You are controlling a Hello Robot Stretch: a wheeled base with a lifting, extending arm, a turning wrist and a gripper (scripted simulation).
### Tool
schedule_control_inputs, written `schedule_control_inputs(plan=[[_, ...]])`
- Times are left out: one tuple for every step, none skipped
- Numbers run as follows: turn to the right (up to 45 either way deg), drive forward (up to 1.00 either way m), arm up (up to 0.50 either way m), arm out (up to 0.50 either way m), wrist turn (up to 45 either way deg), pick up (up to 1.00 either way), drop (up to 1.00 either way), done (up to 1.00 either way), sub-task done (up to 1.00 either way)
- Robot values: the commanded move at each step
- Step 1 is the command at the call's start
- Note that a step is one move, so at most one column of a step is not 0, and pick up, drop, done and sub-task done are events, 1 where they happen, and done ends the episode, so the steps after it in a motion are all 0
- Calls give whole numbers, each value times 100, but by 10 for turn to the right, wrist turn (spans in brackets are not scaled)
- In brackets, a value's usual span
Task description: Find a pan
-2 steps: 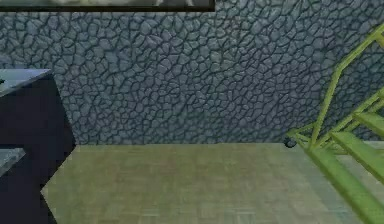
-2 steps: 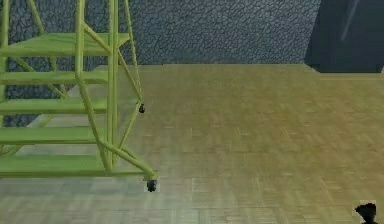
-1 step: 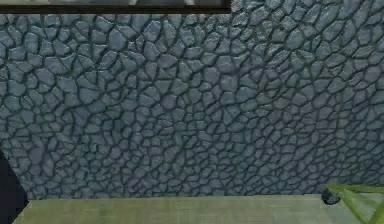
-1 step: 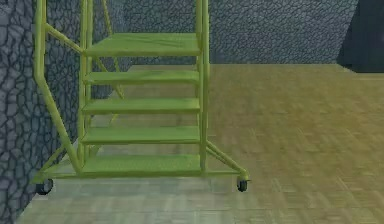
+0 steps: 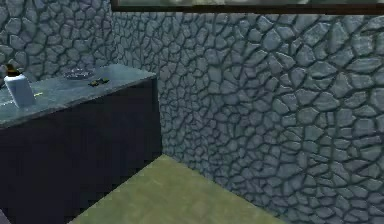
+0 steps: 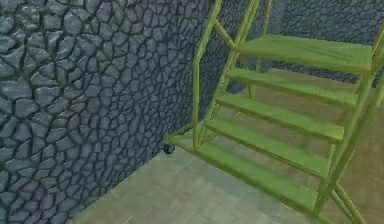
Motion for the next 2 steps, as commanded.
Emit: schedule_control_inputs(plan=[[0, 65, 0, 0, 0, 0, 0, 0, 0], [-420, 0, 0, 0, 0, 0, 0, 0, 0]])
